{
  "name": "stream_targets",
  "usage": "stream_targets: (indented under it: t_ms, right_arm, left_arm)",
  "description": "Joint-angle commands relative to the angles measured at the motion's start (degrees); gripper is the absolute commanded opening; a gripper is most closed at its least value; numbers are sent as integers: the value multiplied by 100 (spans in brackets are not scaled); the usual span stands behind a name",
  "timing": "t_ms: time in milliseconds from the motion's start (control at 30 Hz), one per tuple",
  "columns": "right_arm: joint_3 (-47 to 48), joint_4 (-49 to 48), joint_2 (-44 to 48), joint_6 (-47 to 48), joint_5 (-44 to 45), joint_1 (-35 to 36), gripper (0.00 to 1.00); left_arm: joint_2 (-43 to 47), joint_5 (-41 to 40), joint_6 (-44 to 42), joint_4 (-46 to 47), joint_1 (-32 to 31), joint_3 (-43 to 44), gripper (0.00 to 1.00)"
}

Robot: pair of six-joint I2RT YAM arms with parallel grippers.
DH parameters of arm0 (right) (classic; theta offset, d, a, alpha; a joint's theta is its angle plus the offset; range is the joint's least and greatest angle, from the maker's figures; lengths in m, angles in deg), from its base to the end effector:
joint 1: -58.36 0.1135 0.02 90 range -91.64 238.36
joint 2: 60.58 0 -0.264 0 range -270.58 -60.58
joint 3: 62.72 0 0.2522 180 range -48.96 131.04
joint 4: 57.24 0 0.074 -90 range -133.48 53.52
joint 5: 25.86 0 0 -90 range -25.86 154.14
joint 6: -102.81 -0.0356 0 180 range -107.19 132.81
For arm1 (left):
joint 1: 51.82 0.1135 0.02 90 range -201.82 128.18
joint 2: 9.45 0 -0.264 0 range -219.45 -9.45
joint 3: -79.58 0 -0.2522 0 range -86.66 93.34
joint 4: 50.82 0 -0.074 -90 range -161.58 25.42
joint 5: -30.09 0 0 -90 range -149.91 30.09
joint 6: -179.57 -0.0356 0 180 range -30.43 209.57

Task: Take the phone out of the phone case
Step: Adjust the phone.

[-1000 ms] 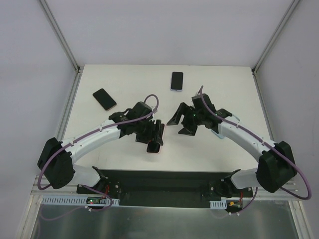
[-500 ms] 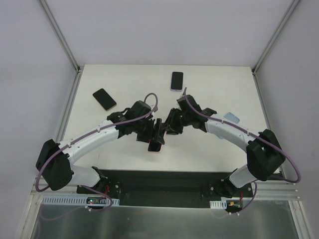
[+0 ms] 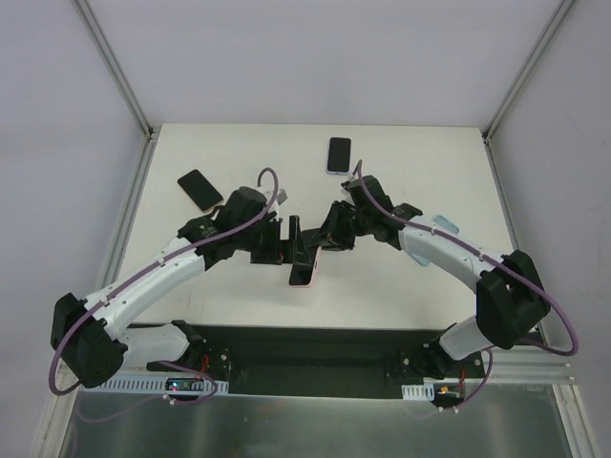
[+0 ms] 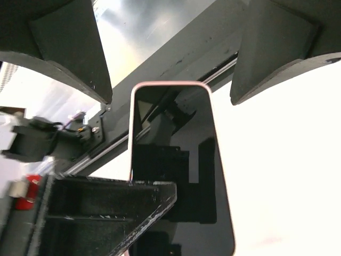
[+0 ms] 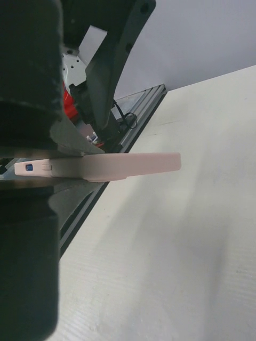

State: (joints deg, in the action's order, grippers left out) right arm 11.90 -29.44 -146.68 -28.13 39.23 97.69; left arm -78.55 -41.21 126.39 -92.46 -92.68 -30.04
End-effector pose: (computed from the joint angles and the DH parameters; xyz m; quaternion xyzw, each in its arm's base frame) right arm 0.2469 0.2217 0.2594 -0.0800 0.8836 0.4186 0.1941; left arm 0.1892 -0.1788 0.2960 0.0997 0.8926 -0.3746 0.2301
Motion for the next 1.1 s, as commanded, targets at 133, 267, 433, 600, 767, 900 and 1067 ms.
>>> stream_targets:
  t_ms: [133, 267, 433, 600, 767, 900, 1067]
  right_arm:
    - [49, 2, 489, 764, -585, -408, 1]
    - [5, -16, 595, 957, -839, -453, 1]
    - [22, -86, 753, 1229, -1191, -444, 1]
    - [31, -104, 911, 1493, -1640, -444, 1]
    - [-74, -226, 1122, 1625, -1973, -461, 1]
    - [-110, -569, 1236, 1564, -2176, -461, 1]
    - [-162, -850, 1245, 1476, -2448, -470, 1]
  left_arm:
    - [897, 899, -43, 739, 1019, -599, 92]
    - [1030, 838, -95, 1091, 1019, -863, 93]
    - [1031, 1142, 238, 1495, 1220, -986, 94]
    - [723, 2444, 747, 2680, 1265, -1328, 93]
    - [521, 3236, 1178, 3841, 1265, -1592, 92]
    - [450, 3517, 1564, 4701, 1274, -1969, 89]
    - [354, 3790, 2838, 6775, 1326, -2585, 82]
